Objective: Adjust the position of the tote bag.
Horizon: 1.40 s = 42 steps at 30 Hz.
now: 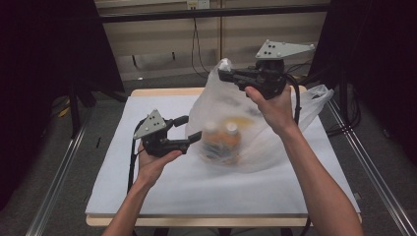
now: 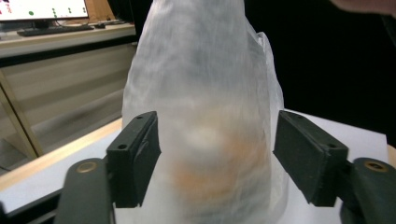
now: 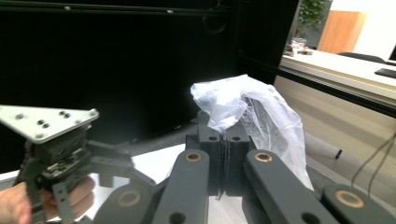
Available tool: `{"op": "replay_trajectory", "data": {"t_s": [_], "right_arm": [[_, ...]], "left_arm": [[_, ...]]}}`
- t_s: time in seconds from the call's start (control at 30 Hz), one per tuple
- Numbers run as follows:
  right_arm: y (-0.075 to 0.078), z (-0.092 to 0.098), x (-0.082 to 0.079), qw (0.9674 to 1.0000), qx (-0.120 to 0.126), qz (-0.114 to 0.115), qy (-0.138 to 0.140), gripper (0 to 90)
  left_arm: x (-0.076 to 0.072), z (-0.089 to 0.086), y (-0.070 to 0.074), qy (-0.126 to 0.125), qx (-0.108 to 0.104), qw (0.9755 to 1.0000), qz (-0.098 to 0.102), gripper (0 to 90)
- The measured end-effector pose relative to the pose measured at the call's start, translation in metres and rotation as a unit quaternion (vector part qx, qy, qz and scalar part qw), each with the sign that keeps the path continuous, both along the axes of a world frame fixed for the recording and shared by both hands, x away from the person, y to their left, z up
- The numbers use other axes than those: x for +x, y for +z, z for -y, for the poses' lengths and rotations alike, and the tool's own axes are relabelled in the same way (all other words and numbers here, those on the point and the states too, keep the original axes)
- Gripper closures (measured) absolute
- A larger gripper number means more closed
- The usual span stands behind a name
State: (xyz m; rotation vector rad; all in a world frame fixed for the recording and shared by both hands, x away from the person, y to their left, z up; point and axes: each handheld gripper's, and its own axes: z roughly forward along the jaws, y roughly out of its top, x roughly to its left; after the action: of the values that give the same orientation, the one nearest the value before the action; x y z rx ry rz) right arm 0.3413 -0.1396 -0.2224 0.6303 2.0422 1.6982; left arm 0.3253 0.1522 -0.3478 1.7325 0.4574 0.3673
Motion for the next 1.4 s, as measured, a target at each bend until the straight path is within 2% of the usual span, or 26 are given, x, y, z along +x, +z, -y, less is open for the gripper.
{"op": "replay_trajectory", "data": {"t_s": [0.03, 0.07, 0.13, 0.3, 0.5, 0.57, 0.67, 0.7, 0.73, 0.77, 0.8, 0.87, 0.9, 0.93, 1.03, 1.07, 1.1, 1.13, 1.17, 1.27, 1.4], "right_arm": [[0.0, -0.003, 0.0, 1.0, -0.001, 0.0, 0.003, 88.9], [-0.001, -0.006, 0.0, 1.0, -0.001, -0.001, 0.006, 88.9], [-0.006, -0.011, 0.001, 0.9999, -0.003, -0.006, 0.009, 88.9], [-0.013, -0.018, 0.002, 0.9998, -0.006, -0.012, 0.017, 89.0], [-0.007, -0.028, 0.003, 0.9995, -0.005, -0.011, 0.028, 89.0], [-0.007, -0.03, 0.004, 0.9995, -0.004, -0.012, 0.029, 89.0], [-0.006, -0.038, 0.005, 0.9992, -0.004, -0.013, 0.036, 89.0], [-0.006, -0.04, 0.005, 0.9991, -0.004, -0.012, 0.04, 89.0], [-0.006, -0.042, 0.005, 0.999, -0.005, -0.011, 0.042, 89.0], [-0.007, -0.046, 0.005, 0.9989, -0.007, -0.012, 0.045, 88.9], [-0.007, -0.046, 0.005, 0.9989, -0.007, -0.012, 0.045, 88.9], [-0.008, -0.049, 0.004, 0.9987, -0.01, -0.013, 0.047, 88.9], [-0.008, -0.05, 0.004, 0.9987, -0.01, -0.014, 0.047, 88.8], [-0.009, -0.05, 0.004, 0.9987, -0.009, -0.015, 0.048, 88.6], [-0.01, -0.048, 0.004, 0.9988, -0.008, -0.014, 0.046, 87.0], [-0.01, -0.047, 0.004, 0.9989, -0.007, -0.014, 0.044, 84.1], [-0.012, -0.045, 0.002, 0.999, -0.004, -0.014, 0.041, 73.9], [-0.012, -0.045, 0.002, 0.999, -0.004, -0.014, 0.041, 73.9], [-0.013, -0.043, 0.001, 0.9992, -0.003, -0.014, 0.038, 69.6], [-0.016, -0.035, -0.002, 0.9993, 0.0, -0.015, 0.033, 61.0], [-0.018, -0.018, -0.004, 0.9997, 0.01, -0.016, 0.018, 54.7]], "left_arm": [[0.001, 0.001, 0.002, 0.006, -0.003, 1.0, 0.004, 31.8], [0.001, 0.001, 0.005, -0.001, -0.002, 1.0, 0.0, 32.1], [0.003, 0.003, 0.01, 0.001, -0.005, 1.0, 0.004, 33.6], [0.005, 0.009, 0.024, -0.001, -0.005, 0.9997, 0.022, 36.0], [0.016, 0.012, 0.047, 0.002, -0.012, 0.999, 0.043, 32.5], [0.019, 0.013, 0.055, 0.005, -0.01, 0.999, 0.044, 30.6], [0.021, 0.018, 0.06, 0.012, -0.009, 0.9986, 0.05, 29.2], [0.023, 0.018, 0.06, 0.009, 0.009, 0.9985, 0.054, 31.5], [0.023, 0.019, 0.058, 0.016, 0.012, 0.998, 0.061, 40.0], [0.025, 0.02, 0.056, 0.011, 0.008, 0.9984, 0.056, 57.0], [0.027, 0.019, 0.055, 0.002, 0.009, 0.9988, 0.048, 57.0], [0.028, 0.019, 0.052, 0.003, 0.007, 0.9989, 0.046, 77.3], [0.029, 0.018, 0.05, -0.007, -0.001, 0.9993, 0.036, 82.7], [0.03, 0.016, 0.05, -0.008, 0.0, 0.9994, 0.035, 89.3], [0.032, 0.014, 0.046, -0.005, -0.01, 0.9997, 0.023, 90.0], [0.033, 0.012, 0.046, -0.003, -0.009, 0.9997, 0.025, 90.0], [0.033, 0.009, 0.045, -0.004, -0.012, 0.9997, 0.021, 90.0], [0.033, 0.008, 0.044, -0.001, -0.022, 0.9996, 0.017, 90.0], [0.033, 0.006, 0.044, 0.0, -0.016, 0.9997, 0.02, 90.0], [0.033, 0.002, 0.042, -0.002, -0.023, 0.9996, 0.015, 90.0], [0.033, -0.003, 0.04, 0.002, -0.023, 0.9996, 0.014, 90.0]]}}
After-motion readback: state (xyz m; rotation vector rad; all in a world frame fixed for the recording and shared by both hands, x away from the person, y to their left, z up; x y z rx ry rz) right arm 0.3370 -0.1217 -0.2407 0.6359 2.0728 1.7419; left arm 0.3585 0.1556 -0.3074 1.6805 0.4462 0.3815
